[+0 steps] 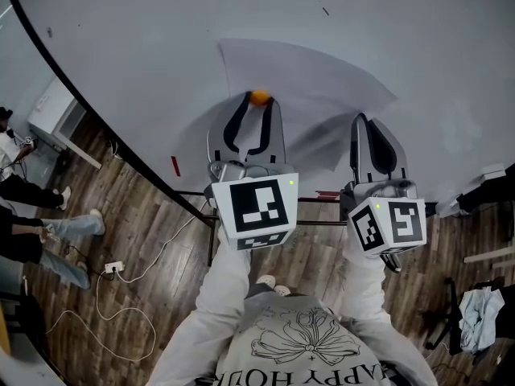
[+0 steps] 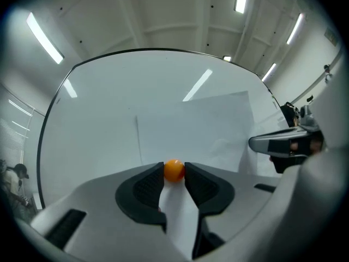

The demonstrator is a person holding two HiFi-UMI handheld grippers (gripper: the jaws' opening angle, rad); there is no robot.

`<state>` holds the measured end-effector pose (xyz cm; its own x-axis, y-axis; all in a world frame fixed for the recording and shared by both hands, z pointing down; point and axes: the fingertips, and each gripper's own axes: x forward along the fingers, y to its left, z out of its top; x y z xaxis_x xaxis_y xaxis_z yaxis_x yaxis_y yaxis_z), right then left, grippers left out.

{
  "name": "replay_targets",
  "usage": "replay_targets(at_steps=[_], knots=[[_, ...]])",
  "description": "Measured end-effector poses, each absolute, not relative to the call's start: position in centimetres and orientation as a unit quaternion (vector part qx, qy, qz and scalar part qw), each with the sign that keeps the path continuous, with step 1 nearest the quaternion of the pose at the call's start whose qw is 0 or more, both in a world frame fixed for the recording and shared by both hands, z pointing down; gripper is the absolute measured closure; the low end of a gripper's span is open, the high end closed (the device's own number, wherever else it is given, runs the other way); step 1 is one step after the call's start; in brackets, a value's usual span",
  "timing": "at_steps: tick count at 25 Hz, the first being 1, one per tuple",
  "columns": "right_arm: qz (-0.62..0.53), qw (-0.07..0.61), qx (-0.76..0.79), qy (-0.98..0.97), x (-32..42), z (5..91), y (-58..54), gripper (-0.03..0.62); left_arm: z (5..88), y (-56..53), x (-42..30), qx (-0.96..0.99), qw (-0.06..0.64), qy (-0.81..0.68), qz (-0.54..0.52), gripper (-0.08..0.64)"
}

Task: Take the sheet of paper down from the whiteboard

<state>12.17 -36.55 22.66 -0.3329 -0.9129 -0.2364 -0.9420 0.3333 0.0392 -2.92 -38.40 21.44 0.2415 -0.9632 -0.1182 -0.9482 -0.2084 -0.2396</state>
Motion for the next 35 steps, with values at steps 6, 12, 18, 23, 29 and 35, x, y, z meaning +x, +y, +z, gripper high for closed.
replay_targets(at_steps=[6,12,18,23,29,35], knots=[[0.083,0.101,-0.603,0.787,15.3,22.0,-35.8,0.591,20.8,-37.8,-3.5,-0.769,0.141,0.623,-0.031,0.445],[0.080,0.108,-0.625,0.769,17.5,22.0,-34.9,0.591,21.3,-38.2,-4.0,-0.767,0.134,0.627,-0.042,0.445],[0.078,0.103,-0.644,0.754,19.3,22.2,-33.6,0.591,21.6,-38.6,-3.8,-0.763,0.129,0.632,-0.053,0.443],[0.075,0.105,-0.663,0.737,21.3,22.0,-32.3,0.591,21.6,-38.7,-3.9,-0.758,0.128,0.638,-0.042,0.442],[0.081,0.115,-0.682,0.718,23.2,21.5,-30.7,0.591,21.9,-37.8,-3.7,-0.754,0.142,0.640,-0.038,0.442],[0.083,0.117,-0.691,0.708,24.0,21.1,-29.3,0.591,21.9,-35.7,-3.7,-0.762,0.134,0.634,-0.022,0.443]])
